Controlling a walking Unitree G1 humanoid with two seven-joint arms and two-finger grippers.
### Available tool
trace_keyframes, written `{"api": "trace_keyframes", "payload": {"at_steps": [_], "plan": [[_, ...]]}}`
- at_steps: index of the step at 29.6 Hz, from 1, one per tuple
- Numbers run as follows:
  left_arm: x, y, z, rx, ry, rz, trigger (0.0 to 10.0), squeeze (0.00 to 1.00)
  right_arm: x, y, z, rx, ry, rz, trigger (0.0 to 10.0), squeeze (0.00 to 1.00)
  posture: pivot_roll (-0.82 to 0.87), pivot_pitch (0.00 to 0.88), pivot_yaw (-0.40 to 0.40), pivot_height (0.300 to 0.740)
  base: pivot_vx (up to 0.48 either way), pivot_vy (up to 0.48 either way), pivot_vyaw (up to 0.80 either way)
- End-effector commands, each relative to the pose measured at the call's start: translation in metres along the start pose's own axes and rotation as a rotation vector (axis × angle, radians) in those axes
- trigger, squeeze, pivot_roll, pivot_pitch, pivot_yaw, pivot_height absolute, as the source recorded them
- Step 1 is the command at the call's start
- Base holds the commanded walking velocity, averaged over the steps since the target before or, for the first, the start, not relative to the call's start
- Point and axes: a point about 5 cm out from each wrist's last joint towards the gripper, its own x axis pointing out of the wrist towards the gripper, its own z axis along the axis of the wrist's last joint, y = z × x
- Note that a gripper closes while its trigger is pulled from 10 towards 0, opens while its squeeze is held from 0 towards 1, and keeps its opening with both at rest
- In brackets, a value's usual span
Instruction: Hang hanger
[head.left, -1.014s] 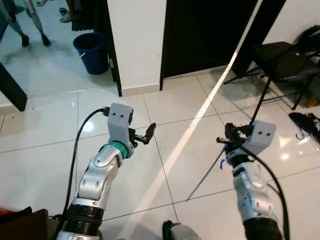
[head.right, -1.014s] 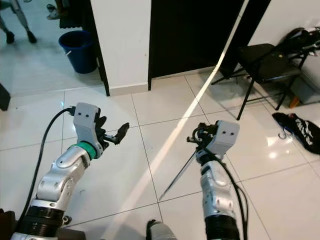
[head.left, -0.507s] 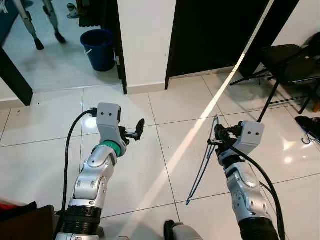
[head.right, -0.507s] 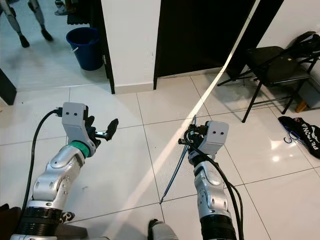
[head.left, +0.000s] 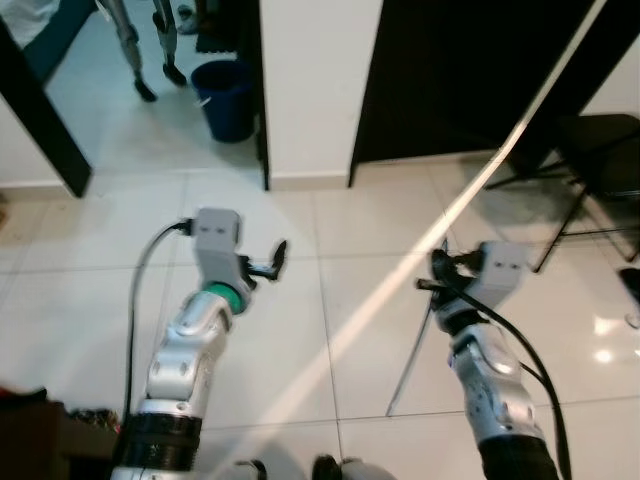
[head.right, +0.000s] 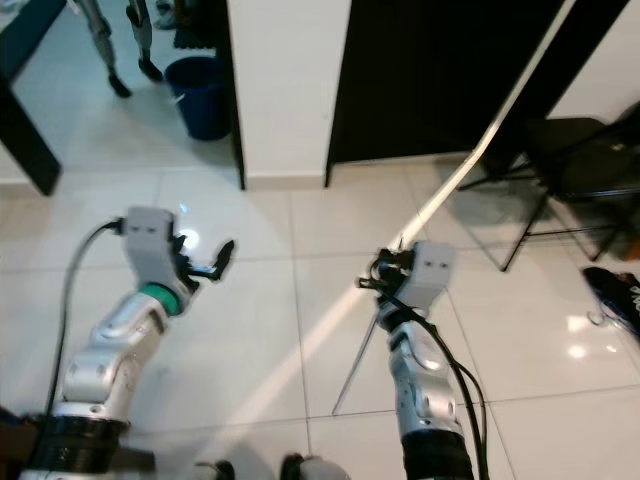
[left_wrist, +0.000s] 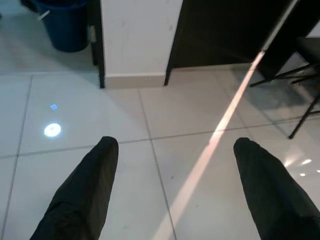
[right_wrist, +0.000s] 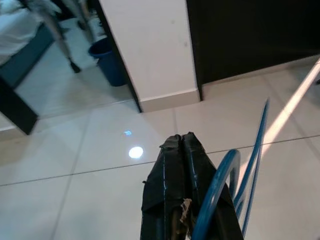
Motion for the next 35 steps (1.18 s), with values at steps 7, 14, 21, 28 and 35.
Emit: {"api": "trace_keyframes", "payload": {"at_steps": [7,14,21,28,35], "plan": [[0.0009,-0.0029,-0.0047,-0.017,0.022,-0.009,10.0,0.0,-0.0039,-0.0081,-0.0034,0.001,0.021,-0.023,10.0,0.0,-0.02,0.109,0.045,0.74,0.0,-0.387,0.0],[0.001,-0.0024,-0.0046,-0.016,0.023,-0.006,10.0,0.0,-0.0032,-0.0083,-0.0029,0.001,0.021,-0.022,10.0,0.0,-0.02,0.106,0.045,0.74,0.0,-0.388,0.0],[0.0011,-0.0023,-0.0046,-0.015,0.022,-0.008,10.0,0.0,-0.0032,-0.0082,-0.0029,0.002,0.022,-0.02,10.0,0.0,-0.02,0.103,0.046,0.74,0.0,-0.389,0.0],[0.0011,-0.003,-0.0046,-0.014,0.023,-0.012,10.0,0.0,-0.0034,-0.0085,-0.0027,-0.002,0.023,-0.018,10.0,0.0,-0.03,0.098,0.045,0.74,0.0,-0.389,0.0],[0.0008,-0.0028,-0.0058,-0.013,0.026,-0.012,10.0,0.0,-0.0033,-0.0093,-0.0024,-0.005,0.024,-0.016,10.0,0.0,-0.03,0.092,0.041,0.74,0.0,-0.388,0.0]]}}
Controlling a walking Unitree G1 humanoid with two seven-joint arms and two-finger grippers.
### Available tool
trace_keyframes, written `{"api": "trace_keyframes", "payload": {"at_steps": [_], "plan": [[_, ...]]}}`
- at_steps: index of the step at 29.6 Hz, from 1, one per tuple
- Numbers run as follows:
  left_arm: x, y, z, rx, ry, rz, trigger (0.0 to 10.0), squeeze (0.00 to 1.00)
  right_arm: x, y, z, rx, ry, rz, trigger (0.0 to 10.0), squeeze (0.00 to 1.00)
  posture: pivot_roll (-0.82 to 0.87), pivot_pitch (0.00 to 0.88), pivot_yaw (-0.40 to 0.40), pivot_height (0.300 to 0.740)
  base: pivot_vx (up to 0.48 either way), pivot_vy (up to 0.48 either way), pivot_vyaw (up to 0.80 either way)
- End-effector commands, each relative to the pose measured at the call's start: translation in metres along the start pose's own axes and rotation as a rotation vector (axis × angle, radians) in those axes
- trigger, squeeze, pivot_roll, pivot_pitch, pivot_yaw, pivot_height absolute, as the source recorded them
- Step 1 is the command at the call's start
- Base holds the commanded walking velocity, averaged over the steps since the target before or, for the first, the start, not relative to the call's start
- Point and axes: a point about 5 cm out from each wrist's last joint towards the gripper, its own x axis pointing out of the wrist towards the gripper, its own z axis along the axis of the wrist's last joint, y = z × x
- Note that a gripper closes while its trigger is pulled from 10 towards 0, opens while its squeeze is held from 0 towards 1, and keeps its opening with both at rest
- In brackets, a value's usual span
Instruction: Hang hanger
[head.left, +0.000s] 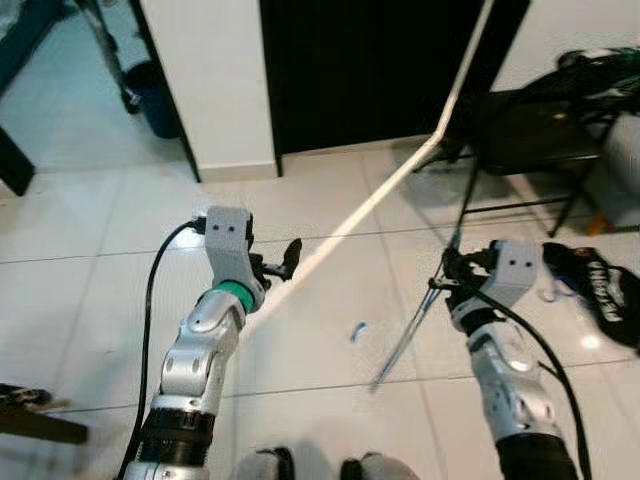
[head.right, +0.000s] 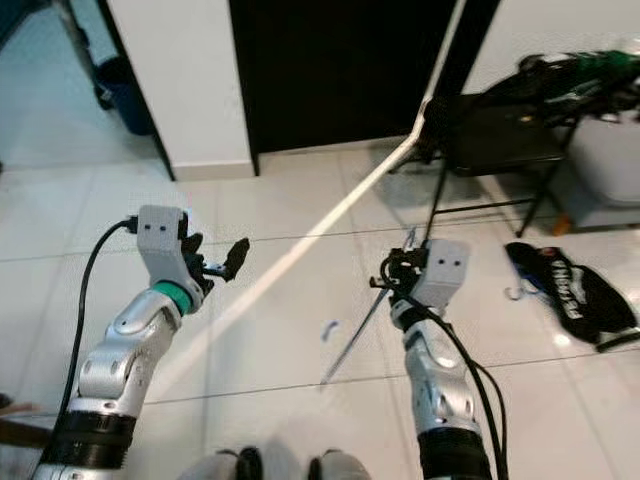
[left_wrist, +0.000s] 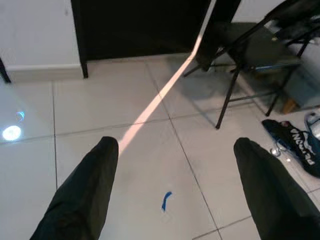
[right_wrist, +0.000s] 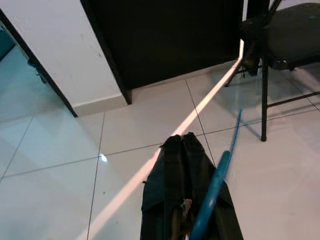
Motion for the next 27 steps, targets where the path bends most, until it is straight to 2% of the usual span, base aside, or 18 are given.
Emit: {"api": "trace_keyframes", "payload": {"at_steps": [1,9,11,13,22,27], "plan": [[-0.0022,0.0012,-0.0082,-0.015,0.03,0.005,10.0,0.0,-0.0034,-0.0027,-0.0051,0.009,0.02,-0.01,10.0,0.0,-0.03,0.09,0.042,0.74,0.0,-0.386,0.0],[-0.0032,0.0015,-0.0094,-0.014,0.034,0.004,10.0,0.0,-0.0046,-0.0009,-0.0063,0.011,0.022,-0.006,10.0,0.0,-0.03,0.087,0.043,0.74,0.0,-0.388,0.0],[-0.0032,0.0033,-0.0107,-0.078,0.055,0.017,10.0,0.0,-0.0049,-0.0005,-0.0065,0.012,0.023,-0.005,10.0,0.0,-0.03,0.091,0.043,0.74,0.0,0.0,0.0],[-0.0032,0.0041,-0.011,-0.095,0.061,0.024,10.0,0.0,-0.0049,-0.0004,-0.0065,0.012,0.023,-0.004,10.0,0.0,-0.03,0.091,0.043,0.74,0.0,0.0,0.0],[-0.0054,0.007,-0.012,-0.105,0.061,0.03,10.0,0.0,-0.0048,0.0004,-0.0071,0.013,0.026,0.0,10.0,0.0,-0.03,0.098,0.042,0.74,0.0,0.48,0.0],[-0.0047,0.007,-0.0108,-0.06,0.066,0.025,10.0,0.0,-0.0047,0.0013,-0.0072,0.017,0.026,0.004,10.0,0.0,-0.02,0.101,0.047,0.74,0.0,0.0,0.0]]}}
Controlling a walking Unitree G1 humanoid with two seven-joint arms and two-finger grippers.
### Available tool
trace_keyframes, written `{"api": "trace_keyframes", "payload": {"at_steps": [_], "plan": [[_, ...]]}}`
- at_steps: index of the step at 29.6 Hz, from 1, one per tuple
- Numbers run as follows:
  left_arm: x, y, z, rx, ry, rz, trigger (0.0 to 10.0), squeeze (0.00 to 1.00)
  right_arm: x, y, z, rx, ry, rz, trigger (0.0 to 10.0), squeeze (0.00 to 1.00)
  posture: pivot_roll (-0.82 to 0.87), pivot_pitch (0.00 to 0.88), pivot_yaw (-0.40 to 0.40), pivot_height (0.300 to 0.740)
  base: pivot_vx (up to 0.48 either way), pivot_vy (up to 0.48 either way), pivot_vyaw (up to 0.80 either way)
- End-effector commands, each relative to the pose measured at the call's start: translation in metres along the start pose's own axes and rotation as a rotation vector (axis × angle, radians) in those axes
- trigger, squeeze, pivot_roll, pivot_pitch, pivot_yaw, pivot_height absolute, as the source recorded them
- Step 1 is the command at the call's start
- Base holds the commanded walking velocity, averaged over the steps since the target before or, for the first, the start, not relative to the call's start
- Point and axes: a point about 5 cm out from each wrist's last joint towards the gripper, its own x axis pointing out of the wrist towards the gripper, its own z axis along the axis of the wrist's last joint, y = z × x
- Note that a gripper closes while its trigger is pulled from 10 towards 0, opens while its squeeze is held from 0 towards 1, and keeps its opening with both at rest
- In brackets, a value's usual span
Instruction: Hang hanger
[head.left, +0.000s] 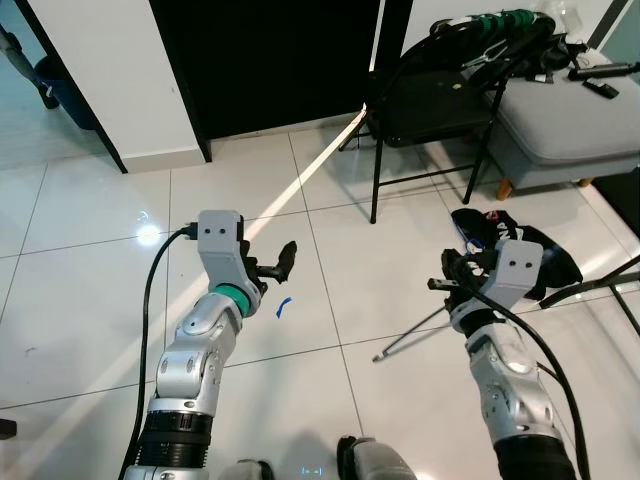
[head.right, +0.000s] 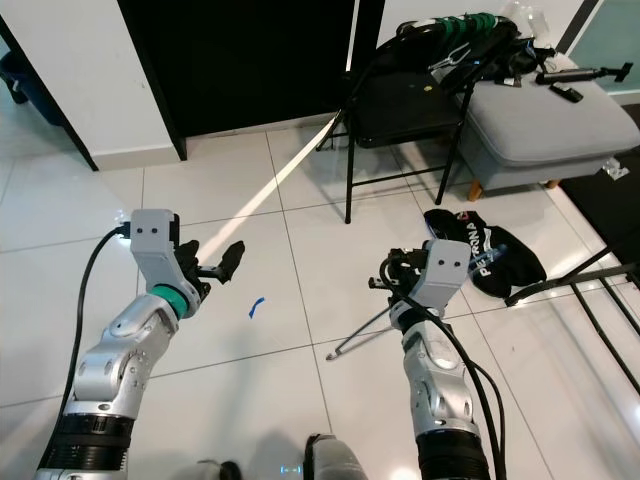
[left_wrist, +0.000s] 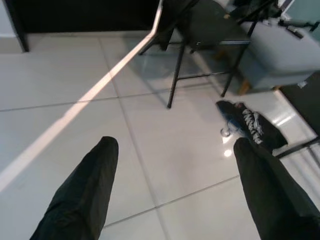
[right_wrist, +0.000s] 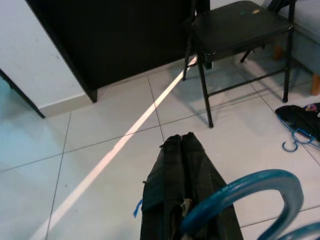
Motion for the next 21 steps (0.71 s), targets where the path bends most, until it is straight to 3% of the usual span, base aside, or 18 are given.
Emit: {"api": "trace_keyframes", "payload": {"at_steps": [1,4,17,18,19,21], "plan": [[-0.002,0.004,-0.006,0.011,0.027,0.016,10.0,0.0,-0.002,0.001,-0.005,0.011,0.021,0.003,10.0,0.0,-0.02,0.101,0.047,0.74,0.0,0.0,0.0],[-0.002,0.002,-0.011,0.097,0.052,-0.004,10.0,0.0,-0.002,0.002,-0.01,0.04,0.046,0.013,10.0,0.0,-0.02,0.105,0.056,0.74,0.0,0.0,0.0],[-0.004,0.013,-0.045,0.172,0.126,0.01,10.0,0.0,-0.003,-0.005,-0.033,0.099,0.153,-0.042,10.0,0.0,-0.04,0.097,0.07,0.74,0.0,0.0,0.0],[-0.005,0.019,-0.06,0.198,0.174,0.025,10.0,0.0,-0.003,-0.007,-0.045,0.1,0.222,-0.058,10.0,0.0,-0.05,0.095,0.072,0.74,0.0,0.0,0.0],[-0.005,0.019,-0.06,0.198,0.174,0.025,10.0,0.0,-0.003,-0.007,-0.045,0.1,0.222,-0.058,10.0,0.0,-0.05,0.095,0.072,0.74,0.0,0.0,0.0],[-0.01,0.029,-0.095,0.237,0.308,0.044,10.0,0.0,-0.008,-0.011,-0.074,0.038,0.397,-0.07,10.0,0.0,-0.05,0.088,0.066,0.74,0.0,0.0,0.0]]}}
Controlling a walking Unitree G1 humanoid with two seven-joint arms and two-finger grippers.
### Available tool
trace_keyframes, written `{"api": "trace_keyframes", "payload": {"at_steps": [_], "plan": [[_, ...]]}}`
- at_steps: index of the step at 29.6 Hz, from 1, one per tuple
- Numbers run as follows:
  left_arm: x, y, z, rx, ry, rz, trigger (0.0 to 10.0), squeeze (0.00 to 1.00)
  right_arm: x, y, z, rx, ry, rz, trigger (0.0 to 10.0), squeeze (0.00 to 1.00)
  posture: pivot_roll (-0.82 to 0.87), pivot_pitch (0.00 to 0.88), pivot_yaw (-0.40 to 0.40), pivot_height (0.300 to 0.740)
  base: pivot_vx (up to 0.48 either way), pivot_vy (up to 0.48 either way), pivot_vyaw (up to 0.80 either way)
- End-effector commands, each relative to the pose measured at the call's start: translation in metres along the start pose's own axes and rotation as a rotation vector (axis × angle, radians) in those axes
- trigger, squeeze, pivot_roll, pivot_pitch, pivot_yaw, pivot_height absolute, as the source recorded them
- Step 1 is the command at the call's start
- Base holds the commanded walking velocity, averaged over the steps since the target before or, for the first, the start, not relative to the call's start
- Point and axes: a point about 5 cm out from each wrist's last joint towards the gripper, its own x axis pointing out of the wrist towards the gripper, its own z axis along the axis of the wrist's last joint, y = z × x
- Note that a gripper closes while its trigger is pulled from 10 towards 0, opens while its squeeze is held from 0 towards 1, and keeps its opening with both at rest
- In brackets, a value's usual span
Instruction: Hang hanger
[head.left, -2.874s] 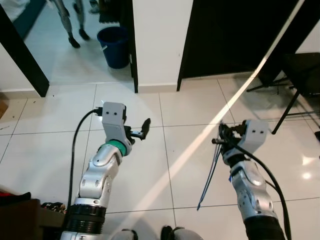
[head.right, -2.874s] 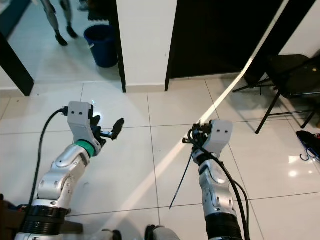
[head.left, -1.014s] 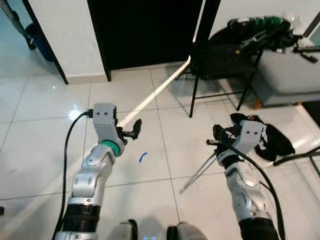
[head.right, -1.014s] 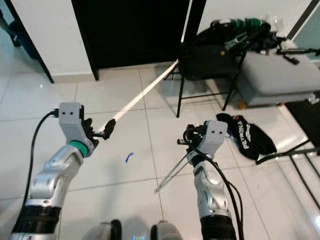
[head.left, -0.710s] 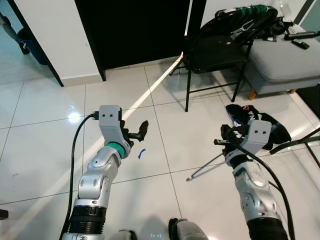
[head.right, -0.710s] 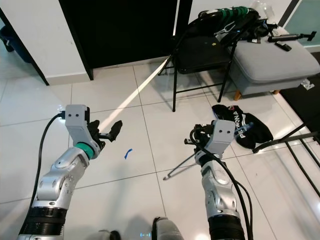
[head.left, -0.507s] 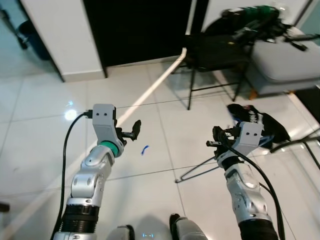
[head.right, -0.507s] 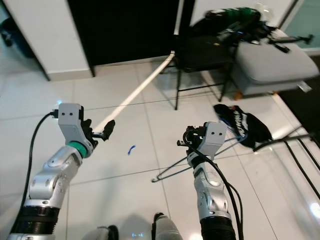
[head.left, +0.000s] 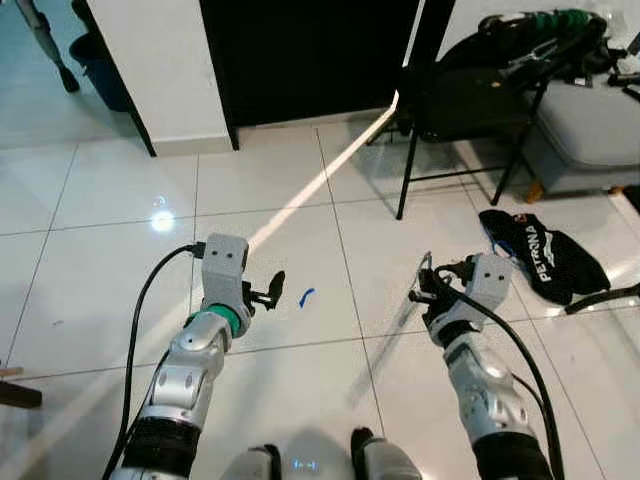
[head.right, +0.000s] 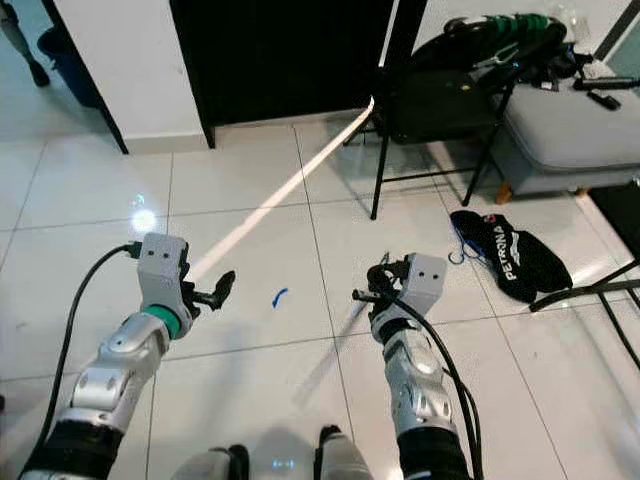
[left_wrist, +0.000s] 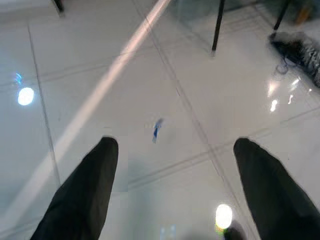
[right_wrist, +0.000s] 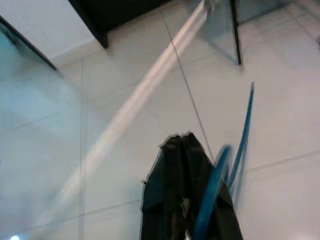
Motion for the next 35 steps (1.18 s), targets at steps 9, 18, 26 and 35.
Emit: {"api": "trace_keyframes", "payload": {"at_steps": [9,18,26,35], "plan": [[-0.005,0.005,-0.046,0.028,0.081,0.017,10.0,0.0,-0.006,0.004,-0.041,-0.06,0.121,0.076,10.0,0.0,-0.04,0.097,0.055,0.74,0.0,0.0,0.0],[-0.011,0.01,-0.039,0.13,-0.019,-0.059,10.0,0.0,-0.008,0.013,-0.042,-0.085,0.088,0.2,10.0,0.0,-0.02,0.099,0.029,0.74,0.0,0.0,0.0],[-0.022,0.022,-0.014,0.292,-0.162,-0.146,10.0,0.0,-0.007,0.02,-0.025,-0.131,0.013,0.406,10.0,0.0,-0.03,0.104,0.014,0.74,0.0,0.0,0.0],[-0.033,0.029,0.014,0.43,-0.279,-0.287,10.0,0.0,-0.013,0.04,0.007,-0.233,-0.086,0.771,10.0,0.0,-0.04,0.106,0.003,0.74,0.0,0.0,0.0]]}}
